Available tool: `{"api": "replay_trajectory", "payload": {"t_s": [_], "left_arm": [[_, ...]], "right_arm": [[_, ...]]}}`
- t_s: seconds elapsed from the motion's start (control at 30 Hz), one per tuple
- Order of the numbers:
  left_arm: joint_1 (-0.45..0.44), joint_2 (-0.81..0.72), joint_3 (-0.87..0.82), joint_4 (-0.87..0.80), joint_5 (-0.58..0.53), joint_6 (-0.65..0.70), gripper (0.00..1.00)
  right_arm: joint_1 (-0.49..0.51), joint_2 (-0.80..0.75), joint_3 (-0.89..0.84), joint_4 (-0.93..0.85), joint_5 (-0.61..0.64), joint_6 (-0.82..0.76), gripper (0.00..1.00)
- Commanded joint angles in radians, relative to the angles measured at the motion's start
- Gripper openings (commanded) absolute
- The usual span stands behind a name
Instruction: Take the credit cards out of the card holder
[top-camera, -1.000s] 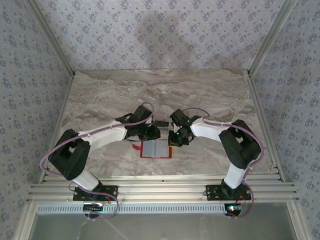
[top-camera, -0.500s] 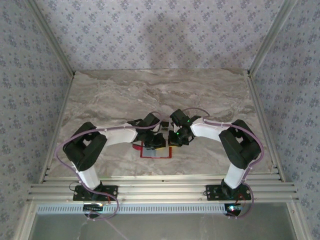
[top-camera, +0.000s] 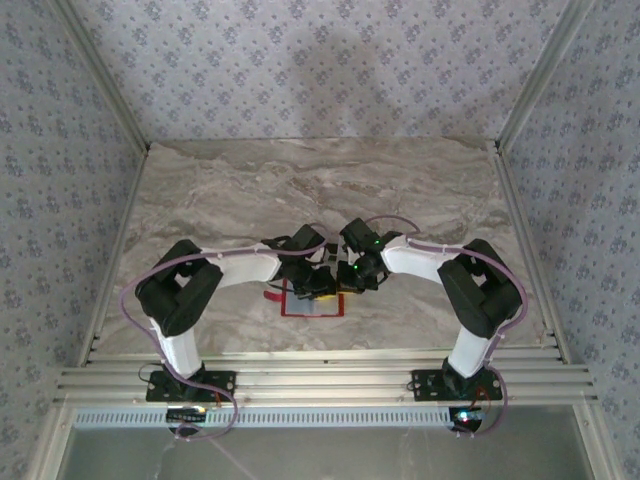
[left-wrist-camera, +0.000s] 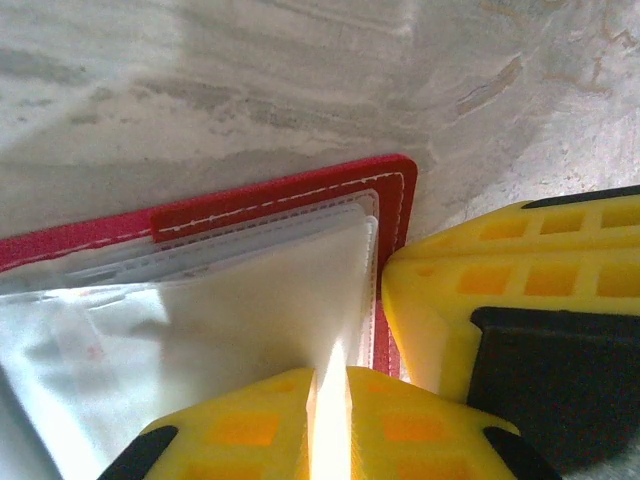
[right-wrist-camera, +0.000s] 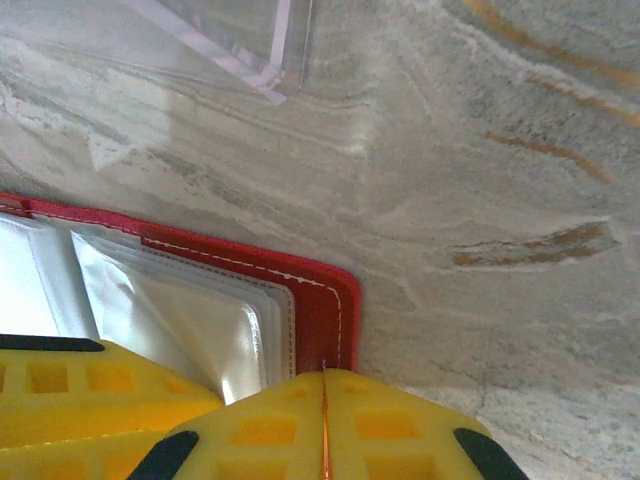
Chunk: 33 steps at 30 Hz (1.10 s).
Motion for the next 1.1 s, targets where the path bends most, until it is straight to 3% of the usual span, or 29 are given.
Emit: {"api": "replay_trajectory", "payload": {"t_s": [0.0, 0.2, 0.53, 0.83, 1.07], "left_arm": [[-0.021, 0.033, 0.033, -0.031, 0.02, 0.029, 0.17], [-0.02, 0.017, 0.061, -0.16, -0.089, 0.081, 0.18], [-0.02, 0.007, 0.079, -0.256, -0.175, 0.118, 0.21], [-0.04, 0.006, 0.142, -0.376, -0.295, 0.164, 0.35], [-0.076, 0.036, 0.22, -0.51, -0.433, 0.184, 0.4]], "right_arm": [[0.002, 0.021, 0.0, -0.01, 0.003, 0.002, 0.09], [0.001, 0.019, -0.003, -0.012, 0.007, -0.001, 0.1], [-0.002, 0.013, -0.007, -0.016, 0.012, -0.001, 0.1], [-0.004, 0.01, -0.011, -0.016, 0.014, -0.003, 0.11], [-0.003, 0.01, -0.011, -0.014, 0.011, -0.003, 0.11]]}}
